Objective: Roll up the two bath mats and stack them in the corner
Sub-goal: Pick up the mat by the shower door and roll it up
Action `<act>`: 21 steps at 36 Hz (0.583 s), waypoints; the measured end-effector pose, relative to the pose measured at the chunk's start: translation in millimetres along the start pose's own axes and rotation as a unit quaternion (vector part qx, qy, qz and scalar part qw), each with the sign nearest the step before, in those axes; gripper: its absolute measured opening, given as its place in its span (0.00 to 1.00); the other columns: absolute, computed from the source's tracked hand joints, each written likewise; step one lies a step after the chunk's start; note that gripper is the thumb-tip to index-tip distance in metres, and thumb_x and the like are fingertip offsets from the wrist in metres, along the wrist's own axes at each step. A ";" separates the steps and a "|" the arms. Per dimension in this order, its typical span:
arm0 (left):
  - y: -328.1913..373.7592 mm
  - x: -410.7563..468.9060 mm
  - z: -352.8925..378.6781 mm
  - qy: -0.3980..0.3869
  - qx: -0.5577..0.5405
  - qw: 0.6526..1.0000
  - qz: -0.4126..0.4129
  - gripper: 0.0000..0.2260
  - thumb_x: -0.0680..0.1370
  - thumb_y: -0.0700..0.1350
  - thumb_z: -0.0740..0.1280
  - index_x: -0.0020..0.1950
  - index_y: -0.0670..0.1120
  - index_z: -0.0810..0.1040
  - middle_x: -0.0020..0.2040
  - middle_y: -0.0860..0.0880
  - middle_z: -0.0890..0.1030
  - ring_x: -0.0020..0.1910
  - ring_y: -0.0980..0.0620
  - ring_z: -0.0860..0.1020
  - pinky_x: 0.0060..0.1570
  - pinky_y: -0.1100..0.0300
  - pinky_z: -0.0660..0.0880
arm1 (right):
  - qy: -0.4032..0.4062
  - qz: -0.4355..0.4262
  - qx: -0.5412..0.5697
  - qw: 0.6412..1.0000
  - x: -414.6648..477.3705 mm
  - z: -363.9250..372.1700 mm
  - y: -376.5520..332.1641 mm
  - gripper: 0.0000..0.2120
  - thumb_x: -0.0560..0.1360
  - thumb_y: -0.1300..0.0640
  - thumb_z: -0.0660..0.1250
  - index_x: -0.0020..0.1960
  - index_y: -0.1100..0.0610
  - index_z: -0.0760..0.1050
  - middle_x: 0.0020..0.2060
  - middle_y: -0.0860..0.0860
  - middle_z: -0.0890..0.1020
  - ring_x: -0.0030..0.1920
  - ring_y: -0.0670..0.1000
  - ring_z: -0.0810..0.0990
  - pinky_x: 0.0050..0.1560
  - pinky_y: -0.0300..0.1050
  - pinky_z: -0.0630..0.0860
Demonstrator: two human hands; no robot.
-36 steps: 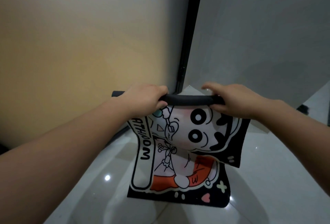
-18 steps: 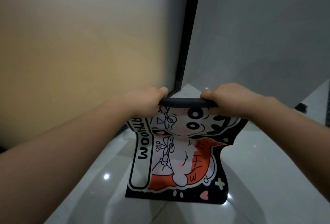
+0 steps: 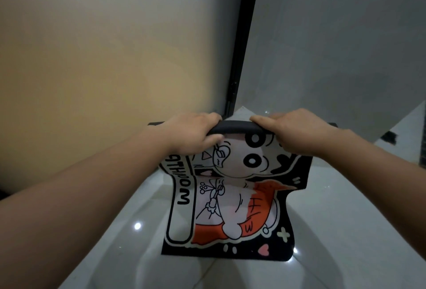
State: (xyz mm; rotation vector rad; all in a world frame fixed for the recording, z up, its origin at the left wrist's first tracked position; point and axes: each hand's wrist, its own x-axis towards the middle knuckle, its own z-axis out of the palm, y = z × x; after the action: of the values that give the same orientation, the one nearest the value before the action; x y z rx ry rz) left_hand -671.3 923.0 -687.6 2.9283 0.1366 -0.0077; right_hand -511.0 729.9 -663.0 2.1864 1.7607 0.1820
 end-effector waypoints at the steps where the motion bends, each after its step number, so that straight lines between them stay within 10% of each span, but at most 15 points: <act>1: -0.1 -0.5 -0.6 0.005 -0.003 1.000 0.010 0.09 0.80 0.55 0.56 0.51 0.50 0.67 0.37 0.56 0.68 0.38 0.50 0.71 0.39 0.55 0.65 | 0.005 -0.004 -0.008 1.000 -0.1 2.5 1.4 0.31 0.77 0.60 0.56 0.75 0.44 0.48 0.58 0.49 0.76 0.40 0.52 0.76 0.34 0.44 0.69; 6: 0.7 1.4 -1.0 0.012 0.018 1.000 0.000 0.04 0.81 0.50 0.56 0.47 0.52 0.64 0.40 0.54 0.69 0.38 0.51 0.68 0.40 0.56 0.63 | 0.034 -0.021 0.002 0.999 -1.9 12.6 1.1 0.30 0.78 0.37 0.44 0.76 0.49 0.47 0.60 0.49 0.73 0.49 0.54 0.78 0.39 0.45 0.68; 14: -1.3 7.7 0.0 0.036 0.050 0.996 -0.059 0.07 0.78 0.52 0.62 0.46 0.53 0.64 0.39 0.53 0.71 0.37 0.49 0.70 0.37 0.56 0.66 | 0.064 0.010 0.043 0.997 3.2 7.5 -2.4 0.12 0.80 0.48 0.53 0.59 0.52 0.67 0.48 0.50 0.75 0.38 0.50 0.72 0.35 0.46 0.71; 21: 4.6 8.3 4.7 0.010 0.027 0.996 -0.090 0.08 0.75 0.44 0.63 0.47 0.48 0.64 0.39 0.48 0.72 0.38 0.45 0.72 0.37 0.53 0.71 | 0.027 0.066 0.132 0.989 6.7 4.0 -14.4 0.07 0.77 0.58 0.60 0.54 0.56 0.64 0.32 0.49 0.72 0.32 0.53 0.72 0.33 0.49 0.70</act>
State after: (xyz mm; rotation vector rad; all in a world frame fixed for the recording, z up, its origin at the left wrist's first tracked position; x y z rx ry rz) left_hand -662.5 918.3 -691.3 2.9601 0.4082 -0.0088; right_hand -521.6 738.3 -672.2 2.5101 1.7547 0.0388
